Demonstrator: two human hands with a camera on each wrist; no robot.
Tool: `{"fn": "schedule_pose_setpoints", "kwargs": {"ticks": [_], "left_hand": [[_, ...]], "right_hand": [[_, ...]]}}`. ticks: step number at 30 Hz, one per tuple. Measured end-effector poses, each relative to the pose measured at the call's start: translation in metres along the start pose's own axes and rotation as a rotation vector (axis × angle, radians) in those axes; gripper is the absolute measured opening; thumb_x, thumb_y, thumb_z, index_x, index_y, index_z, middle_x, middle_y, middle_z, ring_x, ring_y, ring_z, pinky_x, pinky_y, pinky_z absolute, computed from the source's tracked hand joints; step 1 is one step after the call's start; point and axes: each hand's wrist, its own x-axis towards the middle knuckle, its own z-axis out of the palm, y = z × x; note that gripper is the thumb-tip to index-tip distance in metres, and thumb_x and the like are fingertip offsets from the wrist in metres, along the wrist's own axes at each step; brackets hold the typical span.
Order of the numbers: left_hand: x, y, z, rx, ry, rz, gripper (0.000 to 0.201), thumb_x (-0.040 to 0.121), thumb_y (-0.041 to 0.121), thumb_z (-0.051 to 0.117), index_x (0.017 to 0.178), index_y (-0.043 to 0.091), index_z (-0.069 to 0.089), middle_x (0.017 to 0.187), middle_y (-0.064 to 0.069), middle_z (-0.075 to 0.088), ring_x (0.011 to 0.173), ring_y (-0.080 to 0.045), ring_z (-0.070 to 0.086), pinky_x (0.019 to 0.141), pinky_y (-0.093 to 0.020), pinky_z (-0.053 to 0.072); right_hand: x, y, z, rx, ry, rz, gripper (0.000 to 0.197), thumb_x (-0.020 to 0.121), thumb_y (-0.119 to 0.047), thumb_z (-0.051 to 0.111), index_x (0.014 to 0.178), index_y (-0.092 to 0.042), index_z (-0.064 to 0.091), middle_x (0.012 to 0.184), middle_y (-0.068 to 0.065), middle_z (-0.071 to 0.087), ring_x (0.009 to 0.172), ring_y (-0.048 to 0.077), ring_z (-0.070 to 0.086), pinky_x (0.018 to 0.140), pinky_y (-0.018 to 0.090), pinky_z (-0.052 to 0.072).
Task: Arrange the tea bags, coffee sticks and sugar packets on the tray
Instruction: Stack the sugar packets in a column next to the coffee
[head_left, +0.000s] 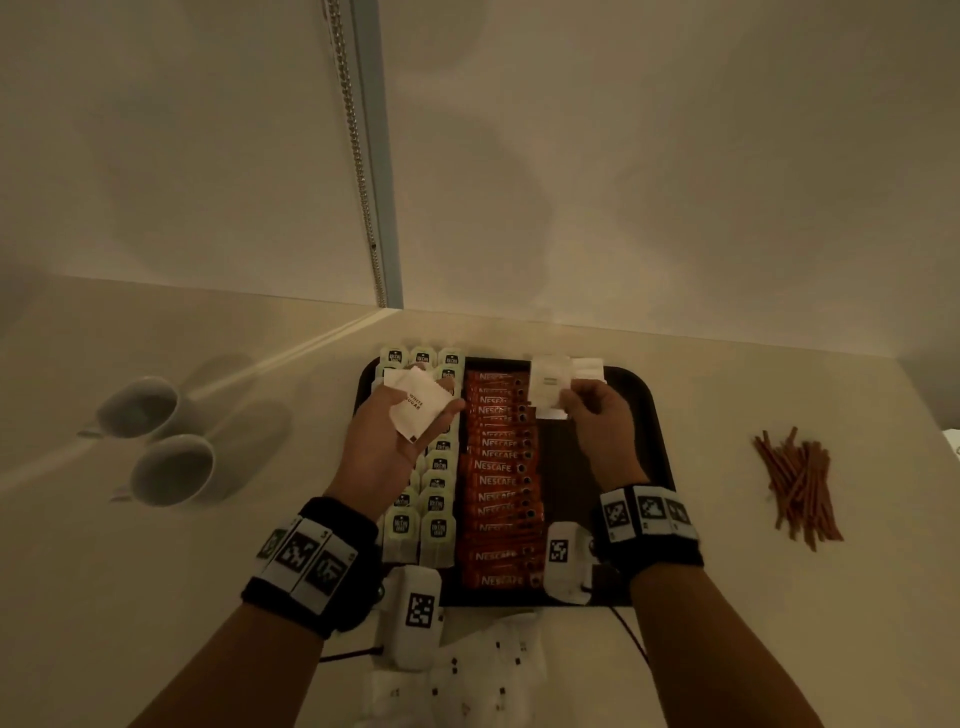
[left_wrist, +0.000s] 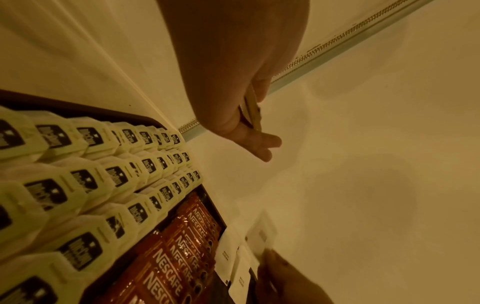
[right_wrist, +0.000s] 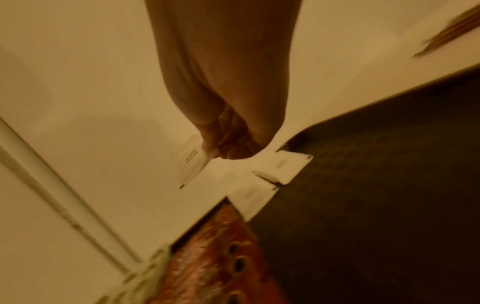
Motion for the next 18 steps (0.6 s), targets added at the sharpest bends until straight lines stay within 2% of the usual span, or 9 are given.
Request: {"fn": "schedule_pose_setpoints", "kwargs": {"ticks": [2,4,7,11,15,18], "left_hand": [[0.000,0.000,0.001,0.036,-0.002,0.003,0.024,0.098,0.009,0.035,0.108,0.009,0.057,0.098,-0.017,0.069,0.080,-0.031,0.072,0.068,-0.033,0.061],[0.000,0.000,0.002,0.080,-0.007,-0.008,0.025,0.098,0.009,0.034,0.110,0.012,0.056,0.098,-0.015,0.071,0.079,-0.029,0.072,0.060,-0.027,0.059],[0.002,0.002,0.001,0.071,0.000,-0.026,0.025,0.098,0.009,0.035,0.113,0.010,0.054,0.106,-0.019,0.066,0.078,-0.032,0.072,0.061,-0.028,0.059],[0.004,0.003,-0.003,0.016,-0.011,-0.054,0.040,0.096,0.011,0.035,0.134,0.004,0.044,0.116,-0.024,0.062,0.085,-0.037,0.070,0.062,-0.031,0.060],[0.006,0.004,-0.005,-0.009,-0.021,-0.060,0.047,0.095,0.013,0.034,0.141,0.003,0.038,0.114,-0.024,0.063,0.087,-0.038,0.070,0.060,-0.031,0.059],[0.005,0.004,-0.006,-0.023,-0.036,-0.066,0.047,0.095,0.012,0.033,0.141,0.003,0.039,0.103,-0.022,0.069,0.086,-0.039,0.070,0.060,-0.032,0.059]], "right_hand": [[0.011,0.016,-0.008,-0.134,0.088,0.038,0.007,0.090,-0.016,0.060,0.096,-0.015,0.059,0.107,0.006,0.065,0.096,0.018,0.061,0.087,0.036,0.052],[0.018,0.028,-0.014,-0.215,0.114,0.088,0.013,0.089,-0.017,0.061,0.101,-0.012,0.059,0.108,0.008,0.063,0.098,0.021,0.060,0.085,0.034,0.051],[0.025,0.040,-0.014,-0.282,0.079,0.139,0.021,0.089,-0.018,0.062,0.108,-0.009,0.060,0.111,0.007,0.062,0.103,0.021,0.058,0.089,0.035,0.050],[0.029,0.044,-0.007,-0.300,0.047,0.150,0.021,0.089,-0.017,0.062,0.109,-0.010,0.061,0.114,0.009,0.062,0.105,0.023,0.058,0.094,0.039,0.049],[0.031,0.041,-0.002,-0.330,0.055,0.136,0.022,0.089,-0.017,0.062,0.109,-0.008,0.062,0.115,0.010,0.062,0.107,0.022,0.058,0.095,0.035,0.048],[0.031,0.039,0.001,-0.343,0.082,0.119,0.025,0.089,-0.014,0.062,0.112,-0.004,0.062,0.116,0.011,0.063,0.110,0.023,0.057,0.091,0.029,0.044]]}}
